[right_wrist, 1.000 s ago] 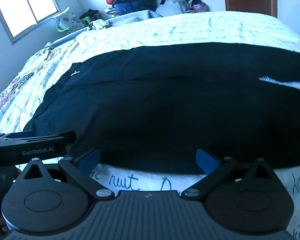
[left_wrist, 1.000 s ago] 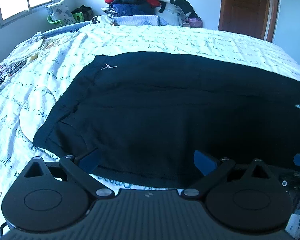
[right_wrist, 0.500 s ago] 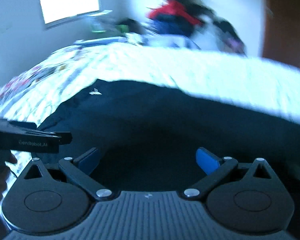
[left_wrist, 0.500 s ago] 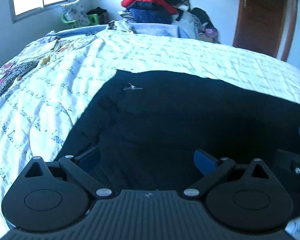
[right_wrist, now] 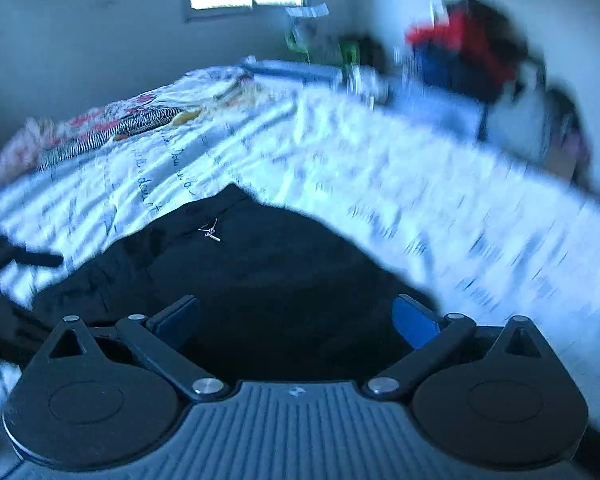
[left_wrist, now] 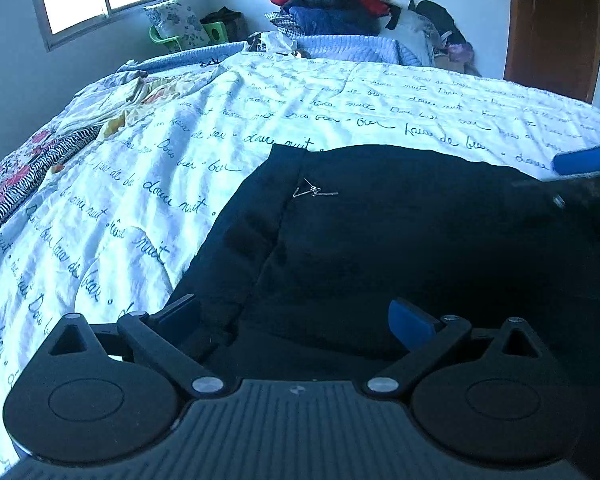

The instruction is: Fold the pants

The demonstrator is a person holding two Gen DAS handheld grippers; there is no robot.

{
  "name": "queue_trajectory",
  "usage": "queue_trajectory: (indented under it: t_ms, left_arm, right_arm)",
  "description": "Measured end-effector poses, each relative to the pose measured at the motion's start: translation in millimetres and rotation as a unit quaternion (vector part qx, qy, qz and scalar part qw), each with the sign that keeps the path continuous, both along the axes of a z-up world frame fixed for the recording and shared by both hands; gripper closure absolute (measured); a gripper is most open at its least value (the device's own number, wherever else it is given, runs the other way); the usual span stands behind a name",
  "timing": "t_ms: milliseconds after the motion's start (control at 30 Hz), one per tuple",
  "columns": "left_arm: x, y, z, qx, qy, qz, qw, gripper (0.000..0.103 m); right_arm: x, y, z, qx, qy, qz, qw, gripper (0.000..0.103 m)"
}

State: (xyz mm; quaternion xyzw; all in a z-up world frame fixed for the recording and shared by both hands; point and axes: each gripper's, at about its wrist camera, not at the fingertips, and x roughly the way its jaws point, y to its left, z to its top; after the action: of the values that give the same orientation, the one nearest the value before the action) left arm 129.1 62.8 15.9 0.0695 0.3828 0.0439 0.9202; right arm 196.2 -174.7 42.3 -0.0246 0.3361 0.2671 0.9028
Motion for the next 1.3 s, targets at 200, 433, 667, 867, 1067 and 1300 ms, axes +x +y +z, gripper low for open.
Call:
queue_trajectory:
  t_ms: [200, 433, 667, 867, 1067, 1300]
  left_arm:
    - [18.5, 2.2, -4.4, 0.010, 0.003, 0.008, 0.9999, 0.002]
    - [37.1, 5.9, -2.4, 0.011, 0.001, 0.011, 0.9999, 0.002]
    - [58.2, 15.0, 1.3, 0.007, 0.004, 0.015, 0.9999, 0.002]
    - [86.6, 25.0, 7.1, -0.026, 0.017, 0.021, 0.9993, 0.002]
    - [134.6, 37.1, 9.7, -0.129, 0.045, 0.034, 0.9900, 0.002]
    - [177.1, 57.9, -1.3, -0.304, 0.094, 0.060, 0.9461, 0.005]
  right_arm:
    - [55.1, -14.5, -19.3, 0.069, 0.071, -0.021, 0.995, 0.000]
    - [89.5, 17.1, -25.4, -0.055, 0.009, 0.003, 0.998, 0.000]
    - [129.4, 34.3, -44.1, -0.072, 0.029, 0.066, 0.995, 0.012]
    - [149.6, 26.0, -55.1, -0.022, 0.072, 0.098, 0.992, 0.044]
    - [129.5, 24.8, -47.6, -0.028, 0.048, 0.120, 0.991, 0.089]
    - [40.8, 58.1, -36.3, -0.178, -0.149, 0.153, 0.960, 0.095]
